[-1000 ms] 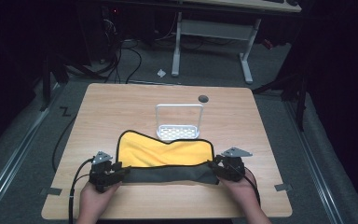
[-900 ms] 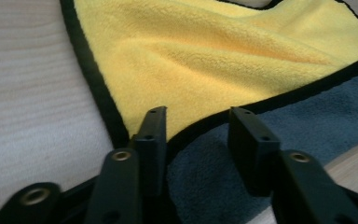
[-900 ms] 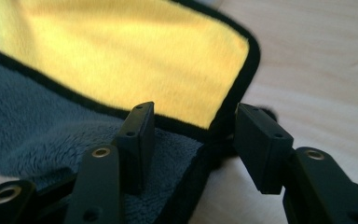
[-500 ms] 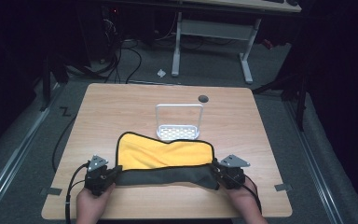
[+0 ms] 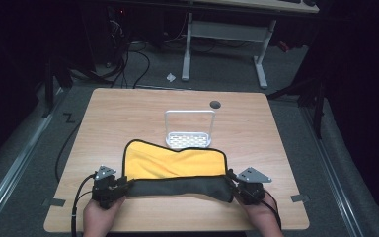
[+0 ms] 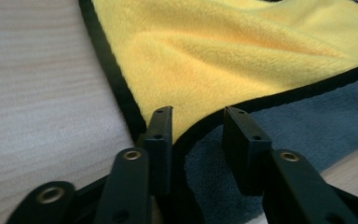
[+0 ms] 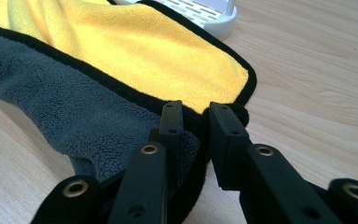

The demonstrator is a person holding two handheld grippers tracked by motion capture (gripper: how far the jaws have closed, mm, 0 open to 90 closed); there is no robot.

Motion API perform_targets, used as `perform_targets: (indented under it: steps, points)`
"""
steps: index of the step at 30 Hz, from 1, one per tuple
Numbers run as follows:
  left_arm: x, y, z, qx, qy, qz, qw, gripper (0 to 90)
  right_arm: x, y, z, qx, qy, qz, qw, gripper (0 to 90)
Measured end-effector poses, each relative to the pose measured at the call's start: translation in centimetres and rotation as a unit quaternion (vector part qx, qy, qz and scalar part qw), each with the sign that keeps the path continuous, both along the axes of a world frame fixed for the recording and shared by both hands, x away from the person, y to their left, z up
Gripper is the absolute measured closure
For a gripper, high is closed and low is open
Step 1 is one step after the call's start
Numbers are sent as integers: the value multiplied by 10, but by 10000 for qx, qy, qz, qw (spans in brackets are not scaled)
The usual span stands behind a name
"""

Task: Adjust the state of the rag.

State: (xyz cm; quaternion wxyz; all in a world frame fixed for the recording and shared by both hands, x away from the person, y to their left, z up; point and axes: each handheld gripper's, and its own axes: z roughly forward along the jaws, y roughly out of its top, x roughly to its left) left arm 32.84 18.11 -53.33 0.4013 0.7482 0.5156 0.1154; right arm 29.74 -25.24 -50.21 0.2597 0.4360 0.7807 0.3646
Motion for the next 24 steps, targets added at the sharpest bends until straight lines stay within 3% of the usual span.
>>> perform_targets:
  steps: [5,13,19,24]
  points:
    - [-4,-1,3,212,-151,0,9997,855,0,-4,-2,30,52,-29,10000,761]
    - [-13,0,14,180,-414,19,9990,900,-1,-3,0,13,16,-23,10000,759]
    - [-33,4,20,33,-466,-21,9989,900,-10,-3,4,100,-37,47,9999,760]
    - [-60,7,16,-39,-348,-37,9994,900,-38,2,8,159,-136,205,9996,760]
